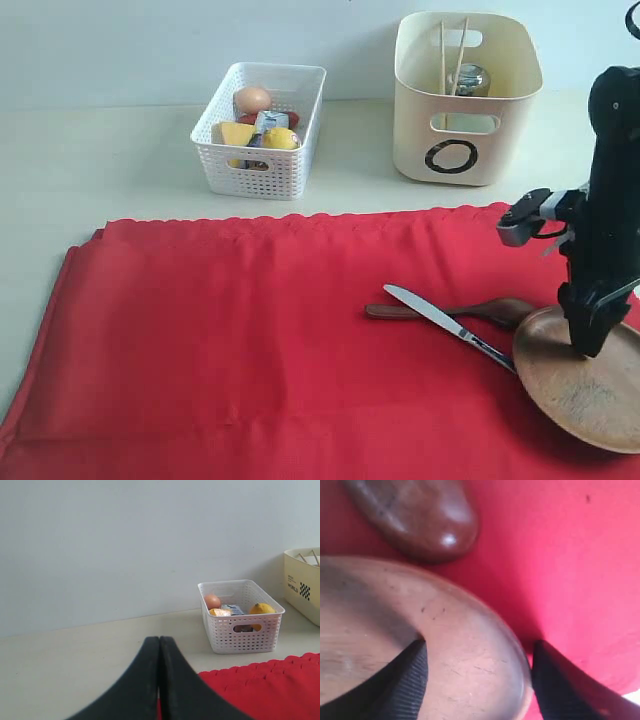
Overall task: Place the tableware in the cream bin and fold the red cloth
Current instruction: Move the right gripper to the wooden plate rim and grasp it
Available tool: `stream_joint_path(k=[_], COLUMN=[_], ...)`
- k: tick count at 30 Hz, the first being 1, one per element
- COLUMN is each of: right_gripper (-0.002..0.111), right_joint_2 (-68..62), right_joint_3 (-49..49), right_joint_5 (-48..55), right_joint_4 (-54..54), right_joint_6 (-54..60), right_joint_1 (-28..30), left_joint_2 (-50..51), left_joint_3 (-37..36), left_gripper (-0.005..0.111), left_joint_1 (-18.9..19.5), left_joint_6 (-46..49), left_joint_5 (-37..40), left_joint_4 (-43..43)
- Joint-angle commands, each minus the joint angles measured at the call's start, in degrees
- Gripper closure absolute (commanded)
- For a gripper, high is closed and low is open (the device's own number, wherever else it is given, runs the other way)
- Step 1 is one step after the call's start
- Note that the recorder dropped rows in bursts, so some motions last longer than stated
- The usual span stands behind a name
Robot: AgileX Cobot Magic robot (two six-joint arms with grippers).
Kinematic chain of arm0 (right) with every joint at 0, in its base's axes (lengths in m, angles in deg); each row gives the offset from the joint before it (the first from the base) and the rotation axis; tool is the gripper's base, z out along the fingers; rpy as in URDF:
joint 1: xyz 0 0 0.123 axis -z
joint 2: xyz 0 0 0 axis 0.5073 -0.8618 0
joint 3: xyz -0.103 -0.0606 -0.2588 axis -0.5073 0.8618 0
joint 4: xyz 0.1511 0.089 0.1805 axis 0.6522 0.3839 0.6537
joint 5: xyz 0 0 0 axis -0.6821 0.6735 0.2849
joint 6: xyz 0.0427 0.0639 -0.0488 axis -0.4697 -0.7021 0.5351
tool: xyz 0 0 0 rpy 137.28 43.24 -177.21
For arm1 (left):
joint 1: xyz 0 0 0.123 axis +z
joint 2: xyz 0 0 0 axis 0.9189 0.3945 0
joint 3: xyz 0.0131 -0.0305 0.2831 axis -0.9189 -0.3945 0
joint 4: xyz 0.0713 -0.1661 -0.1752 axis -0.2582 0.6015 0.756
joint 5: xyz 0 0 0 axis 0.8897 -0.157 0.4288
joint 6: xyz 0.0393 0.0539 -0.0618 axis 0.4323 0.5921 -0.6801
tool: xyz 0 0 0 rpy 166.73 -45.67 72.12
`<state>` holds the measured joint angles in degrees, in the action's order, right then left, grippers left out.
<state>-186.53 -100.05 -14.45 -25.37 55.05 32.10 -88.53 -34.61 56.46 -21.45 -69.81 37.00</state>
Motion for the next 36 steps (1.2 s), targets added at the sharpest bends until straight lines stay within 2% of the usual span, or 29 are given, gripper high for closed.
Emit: stream_joint_path(k=[1,3,6,10,21,36], right_gripper=[0.053,0.059,0.086,0.108,0.108,0.108], right_joint_2=[-1.38,-1.38,-1.18,-1.04,-1.04,-1.23], right_joint_3=[0.24,0.01,0.01,-1.68,-7.99,-8.39], right_joint_5=[0.21,1.7,2.67,3.7,3.97,-5.88], right_joint_4=[-0.17,-0.17,0.39,3.84,28.52,31.47], right_joint_6=[0.57,1.07,1.45,1.45,1.69,-1.64], right_joint_1=[0.82,0.82,0.82,0.82,0.82,0.82], left_joint_2=[-0.36,-0.36,-0.36,-0.36,-0.36,-0.36], left_joint_3=[-0.18,-0.18,-0.18,-0.18,-0.18,-0.18], left_gripper=[0.106,0.106,0.106,0.106,0.106,0.106], left_joint_1=[-0.44,-0.44,-0.44,-0.44,-0.44,-0.44], left_joint_6=[0.03,0.03,0.03,0.03,0.03,0.03], left_joint_5=[0.07,0.07,0.07,0.07,0.07,0.07], left_joint_4=[0.0,0.0,0.0,0.0,0.0,0.0])
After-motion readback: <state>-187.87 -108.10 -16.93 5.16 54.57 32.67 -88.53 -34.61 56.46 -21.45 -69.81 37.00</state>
